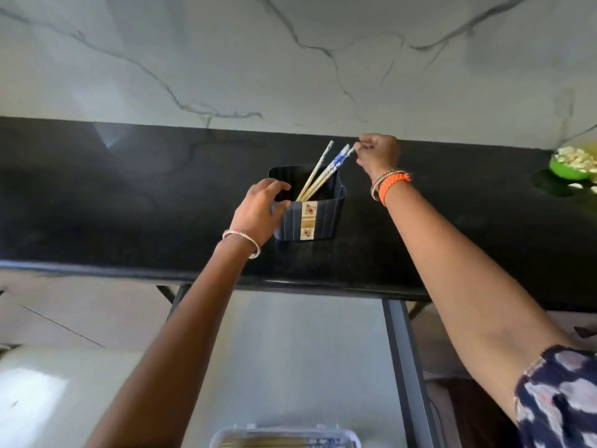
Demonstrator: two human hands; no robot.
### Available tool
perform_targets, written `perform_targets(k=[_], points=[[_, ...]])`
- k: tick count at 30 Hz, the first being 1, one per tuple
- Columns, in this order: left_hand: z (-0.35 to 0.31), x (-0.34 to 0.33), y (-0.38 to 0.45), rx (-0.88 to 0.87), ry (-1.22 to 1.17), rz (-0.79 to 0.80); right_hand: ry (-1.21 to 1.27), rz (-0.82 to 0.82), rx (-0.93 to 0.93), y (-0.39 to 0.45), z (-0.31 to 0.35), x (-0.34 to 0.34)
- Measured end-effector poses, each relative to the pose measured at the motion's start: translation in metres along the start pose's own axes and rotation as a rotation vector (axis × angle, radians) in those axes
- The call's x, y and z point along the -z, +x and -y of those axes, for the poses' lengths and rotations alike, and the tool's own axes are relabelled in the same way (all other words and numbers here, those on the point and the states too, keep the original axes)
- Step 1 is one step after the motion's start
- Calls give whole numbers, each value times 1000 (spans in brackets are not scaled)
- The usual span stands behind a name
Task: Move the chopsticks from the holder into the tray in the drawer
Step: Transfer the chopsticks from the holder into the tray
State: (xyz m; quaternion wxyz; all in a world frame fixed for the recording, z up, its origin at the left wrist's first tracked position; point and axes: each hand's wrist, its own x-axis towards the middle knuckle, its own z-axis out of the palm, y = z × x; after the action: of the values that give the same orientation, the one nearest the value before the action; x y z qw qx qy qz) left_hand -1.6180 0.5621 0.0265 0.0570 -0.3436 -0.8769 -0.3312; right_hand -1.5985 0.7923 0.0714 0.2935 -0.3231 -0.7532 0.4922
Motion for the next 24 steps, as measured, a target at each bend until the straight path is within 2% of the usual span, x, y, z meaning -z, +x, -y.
perform_targets(k=[3, 7, 19, 24], points=[[11, -9, 6, -61, 60, 17, -91, 64, 49, 20, -5, -14], [17, -17, 3, -91, 73, -4, -163, 46, 80, 27, -4, -20], [11, -16, -1, -47, -14, -33, -131, 184, -127, 23, 16, 0], [-3, -7, -13, -16, -83, -39, -216, 185, -30, -5, 22, 19]])
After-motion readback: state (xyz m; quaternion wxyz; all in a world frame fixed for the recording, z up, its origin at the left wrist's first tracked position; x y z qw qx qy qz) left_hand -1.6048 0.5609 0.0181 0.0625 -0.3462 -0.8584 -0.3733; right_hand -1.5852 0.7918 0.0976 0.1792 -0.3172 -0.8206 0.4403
